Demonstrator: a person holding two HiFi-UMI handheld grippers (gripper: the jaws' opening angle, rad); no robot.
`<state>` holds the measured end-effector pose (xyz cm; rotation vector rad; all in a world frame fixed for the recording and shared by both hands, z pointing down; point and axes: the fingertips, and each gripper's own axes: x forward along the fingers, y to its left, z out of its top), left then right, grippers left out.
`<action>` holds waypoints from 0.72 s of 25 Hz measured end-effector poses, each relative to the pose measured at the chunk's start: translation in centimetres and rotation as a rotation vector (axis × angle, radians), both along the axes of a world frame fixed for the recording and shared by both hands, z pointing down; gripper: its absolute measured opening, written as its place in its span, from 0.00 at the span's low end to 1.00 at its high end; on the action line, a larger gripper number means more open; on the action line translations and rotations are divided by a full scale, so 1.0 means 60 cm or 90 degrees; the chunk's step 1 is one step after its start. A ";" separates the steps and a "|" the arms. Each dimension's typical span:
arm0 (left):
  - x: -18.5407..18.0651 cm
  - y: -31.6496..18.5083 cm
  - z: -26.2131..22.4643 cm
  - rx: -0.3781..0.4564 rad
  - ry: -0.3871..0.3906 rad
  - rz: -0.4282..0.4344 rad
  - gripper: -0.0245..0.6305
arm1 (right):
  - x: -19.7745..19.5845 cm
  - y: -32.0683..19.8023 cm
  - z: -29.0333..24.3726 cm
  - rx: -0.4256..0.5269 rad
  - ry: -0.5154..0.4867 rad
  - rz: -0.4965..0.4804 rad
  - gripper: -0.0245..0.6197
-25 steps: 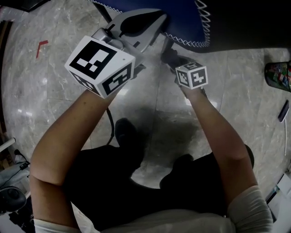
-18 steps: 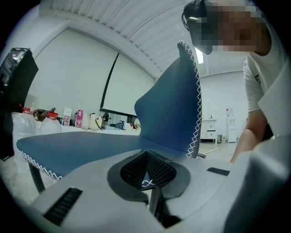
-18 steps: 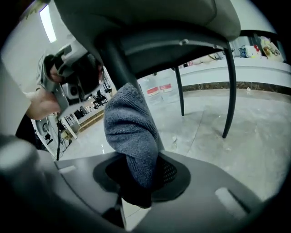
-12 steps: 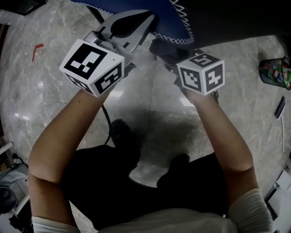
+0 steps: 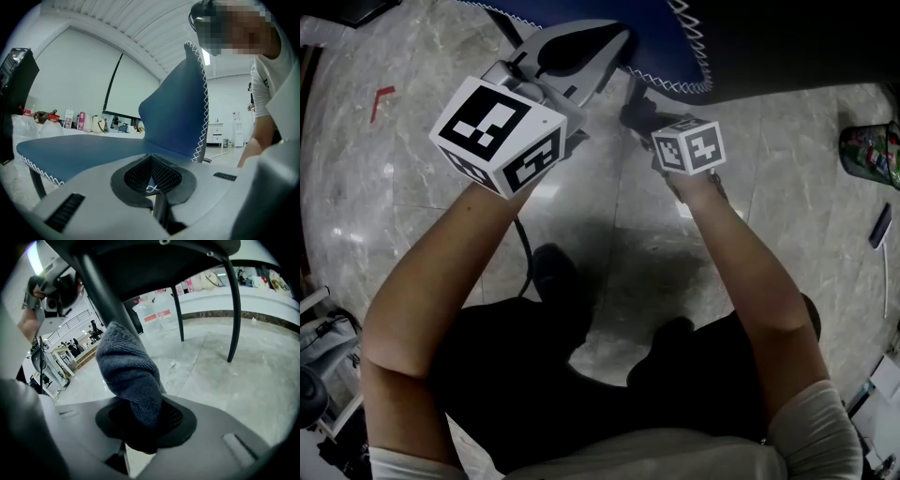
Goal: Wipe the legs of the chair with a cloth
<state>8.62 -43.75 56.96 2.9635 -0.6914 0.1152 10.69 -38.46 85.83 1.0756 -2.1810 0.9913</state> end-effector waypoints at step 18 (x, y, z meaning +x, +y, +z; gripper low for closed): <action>0.000 -0.001 0.000 0.001 -0.007 -0.003 0.05 | -0.014 -0.011 -0.113 0.084 -0.016 -0.019 0.20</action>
